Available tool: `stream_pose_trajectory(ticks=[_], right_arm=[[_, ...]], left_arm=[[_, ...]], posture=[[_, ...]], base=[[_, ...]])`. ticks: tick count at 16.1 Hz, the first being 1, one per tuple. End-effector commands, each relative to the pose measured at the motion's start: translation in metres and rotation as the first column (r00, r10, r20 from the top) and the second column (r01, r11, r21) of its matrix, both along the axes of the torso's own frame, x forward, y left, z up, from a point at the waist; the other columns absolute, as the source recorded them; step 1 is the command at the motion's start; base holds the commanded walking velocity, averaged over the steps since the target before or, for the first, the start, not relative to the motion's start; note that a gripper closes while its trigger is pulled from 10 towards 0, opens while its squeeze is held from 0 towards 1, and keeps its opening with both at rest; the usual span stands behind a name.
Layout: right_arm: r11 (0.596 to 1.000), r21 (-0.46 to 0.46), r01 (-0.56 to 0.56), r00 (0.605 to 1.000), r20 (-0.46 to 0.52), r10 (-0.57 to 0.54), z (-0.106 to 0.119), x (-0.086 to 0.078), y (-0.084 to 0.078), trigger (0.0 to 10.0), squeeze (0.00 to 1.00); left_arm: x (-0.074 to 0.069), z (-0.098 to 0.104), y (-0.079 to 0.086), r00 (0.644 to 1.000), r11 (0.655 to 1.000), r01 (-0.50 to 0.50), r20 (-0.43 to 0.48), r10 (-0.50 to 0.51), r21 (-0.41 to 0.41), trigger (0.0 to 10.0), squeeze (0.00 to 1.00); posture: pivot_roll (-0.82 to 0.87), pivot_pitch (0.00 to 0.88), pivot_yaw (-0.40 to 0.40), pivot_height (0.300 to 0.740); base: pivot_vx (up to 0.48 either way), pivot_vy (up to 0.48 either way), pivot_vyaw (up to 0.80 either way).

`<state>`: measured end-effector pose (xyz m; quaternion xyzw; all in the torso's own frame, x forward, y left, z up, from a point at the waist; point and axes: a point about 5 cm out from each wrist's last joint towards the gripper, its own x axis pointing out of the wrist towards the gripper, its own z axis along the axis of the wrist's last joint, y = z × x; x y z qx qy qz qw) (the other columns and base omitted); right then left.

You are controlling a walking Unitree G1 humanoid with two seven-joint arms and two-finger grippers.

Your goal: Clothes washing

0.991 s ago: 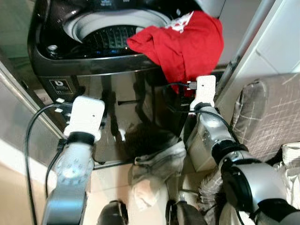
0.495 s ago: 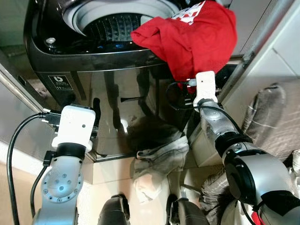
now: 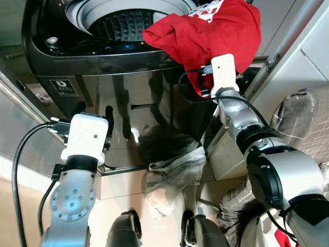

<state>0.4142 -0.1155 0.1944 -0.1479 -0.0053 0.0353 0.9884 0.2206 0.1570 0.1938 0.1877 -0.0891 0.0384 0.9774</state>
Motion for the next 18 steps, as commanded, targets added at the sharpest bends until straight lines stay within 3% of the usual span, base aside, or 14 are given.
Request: stream_pose_trajectory(ticks=[1, 3, 6, 7, 10, 11, 12, 13, 15, 17, 18], right_arm=[[0.999, -0.022, -0.050, 0.997, 0.059, 0.051, 0.018, 0.003, 0.011, 10.0, 0.00], [0.995, -0.042, -0.094, 0.991, 0.092, 0.097, 0.032, 0.005, 0.021, 10.0, 0.00], [0.975, -0.134, -0.178, 0.937, 0.280, 0.210, 0.084, 0.004, 0.050, 10.0, 0.00], [0.965, -0.160, -0.207, 0.907, 0.338, 0.250, 0.099, 0.001, 0.059, 10.0, 0.00], [0.943, -0.224, -0.244, 0.750, 0.573, 0.330, 0.165, -0.014, 0.078, 10.0, 0.00], [0.945, -0.236, -0.226, 0.750, 0.577, 0.324, 0.164, -0.013, 0.078, 10.0, 0.00], [0.951, -0.206, -0.232, 0.773, 0.554, 0.309, 0.159, -0.011, 0.074, 10.0, 0.00], [0.963, -0.053, -0.264, 0.825, 0.505, 0.253, 0.143, -0.005, 0.061, 10.0, 0.00], [0.964, 0.100, -0.248, 0.881, 0.436, 0.181, 0.100, -0.002, 0.043, 10.0, 0.00], [0.961, 0.171, -0.217, 0.905, 0.404, 0.132, 0.075, -0.003, 0.034, 10.0, 0.00], [0.951, 0.213, -0.224, 0.906, 0.406, 0.122, 0.051, -0.010, 0.027, 10.0, 0.00]], left_arm=[[0.002, -0.002, -0.001, 1.000, 1.000, -0.001, -0.008, 0.001, -0.002, 10.0, 0.00], [0.007, -0.002, -0.004, 1.000, 1.000, 0.006, 0.000, -0.006, -0.012, 10.0, 0.00], [0.017, 0.000, -0.005, 1.000, 1.000, 0.008, 0.024, -0.007, -0.013, 10.0, 0.00], [0.020, 0.002, -0.005, 0.999, 1.000, 0.006, 0.036, -0.005, -0.014, 10.0, 0.00], [0.038, 0.004, -0.010, 0.997, 1.000, -0.002, 0.080, 0.005, -0.031, 10.0, 0.00], [0.043, 0.007, -0.010, 0.995, 0.999, -0.011, 0.103, 0.015, -0.036, 10.0, 0.00], [0.047, 0.007, -0.011, 0.994, 0.999, -0.010, 0.109, 0.015, -0.038, 10.0, 0.00], [0.051, 0.006, -0.013, 0.994, 0.999, -0.002, 0.112, 0.007, -0.041, 10.0, 0.00], [0.056, 0.000, -0.018, 0.996, 0.999, 0.032, 0.086, -0.029, -0.035, 10.0, 0.00], [0.060, 0.000, -0.018, 0.995, 0.999, 0.041, 0.087, -0.039, -0.023, 10.0, 0.00], [0.063, 0.003, -0.016, 0.994, 0.999, 0.041, 0.101, -0.040, -0.017, 10.0, 0.00]], posture=[[0.19, 0.215, -0.045, 0.731], [0.18, 0.208, -0.042, 0.731], [0.17, 0.167, -0.049, 0.731], [0.16, 0.157, -0.053, 0.731], [0.12, 0.091, -0.077, 0.731], [0.11, 0.075, -0.084, 0.731], [0.11, 0.064, -0.088, 0.731], [0.09, 0.056, -0.092, 0.731], [0.07, 0.048, -0.090, 0.731], [0.06, 0.038, -0.091, 0.731], [0.04, 0.014, -0.085, 0.731]], base=[[0.000, 0.000, 0.00], [0.000, 0.000, 0.00], [0.000, 0.000, 0.00], [0.000, 0.000, 0.00], [0.000, 0.000, 0.00], [0.000, 0.000, 0.00], [0.000, 0.000, 0.00], [0.000, 0.000, 0.00], [0.000, 0.000, 0.00], [0.000, 0.000, 0.00], [0.000, 0.000, 0.00]])
